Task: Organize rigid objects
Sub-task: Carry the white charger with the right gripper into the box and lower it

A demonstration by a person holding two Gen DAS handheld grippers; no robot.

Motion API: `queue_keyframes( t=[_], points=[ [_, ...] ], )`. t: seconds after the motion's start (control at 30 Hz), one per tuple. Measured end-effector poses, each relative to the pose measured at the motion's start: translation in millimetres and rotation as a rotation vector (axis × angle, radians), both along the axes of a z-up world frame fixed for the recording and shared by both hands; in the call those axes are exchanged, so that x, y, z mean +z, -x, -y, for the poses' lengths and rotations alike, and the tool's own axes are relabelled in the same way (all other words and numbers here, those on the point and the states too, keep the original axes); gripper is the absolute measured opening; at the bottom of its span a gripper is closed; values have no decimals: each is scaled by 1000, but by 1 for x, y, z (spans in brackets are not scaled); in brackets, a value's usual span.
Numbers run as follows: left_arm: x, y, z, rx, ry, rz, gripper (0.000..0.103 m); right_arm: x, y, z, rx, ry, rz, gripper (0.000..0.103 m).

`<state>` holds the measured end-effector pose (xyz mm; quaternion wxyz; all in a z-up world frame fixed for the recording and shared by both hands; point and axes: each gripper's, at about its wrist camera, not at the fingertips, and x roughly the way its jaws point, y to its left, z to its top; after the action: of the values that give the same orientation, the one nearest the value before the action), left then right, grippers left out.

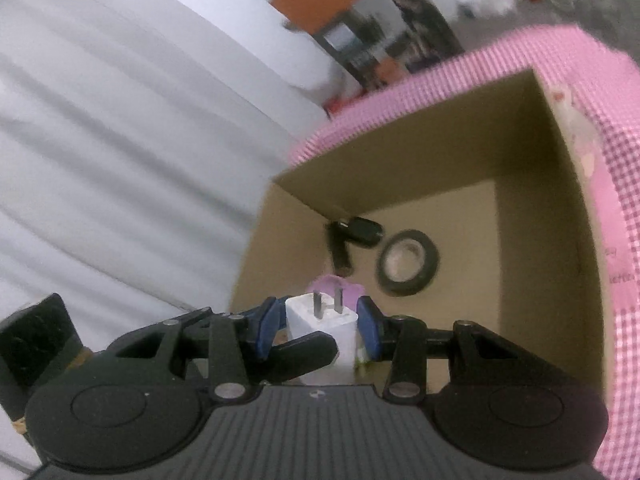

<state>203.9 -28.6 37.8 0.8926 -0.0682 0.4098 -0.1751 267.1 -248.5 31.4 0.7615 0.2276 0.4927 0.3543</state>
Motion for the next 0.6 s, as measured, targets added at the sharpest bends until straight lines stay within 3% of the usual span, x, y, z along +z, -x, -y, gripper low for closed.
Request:
queue_keyframes(
  t=[0.33,0.6],
  points=[
    [-35,-32,-3,39,-9,-192,42,-50,-46,-24,54,128,-178,45],
    [-38,-39,-6,63,-1,-224,42,-61,-55,-35,65,169,-192,45]
  ],
)
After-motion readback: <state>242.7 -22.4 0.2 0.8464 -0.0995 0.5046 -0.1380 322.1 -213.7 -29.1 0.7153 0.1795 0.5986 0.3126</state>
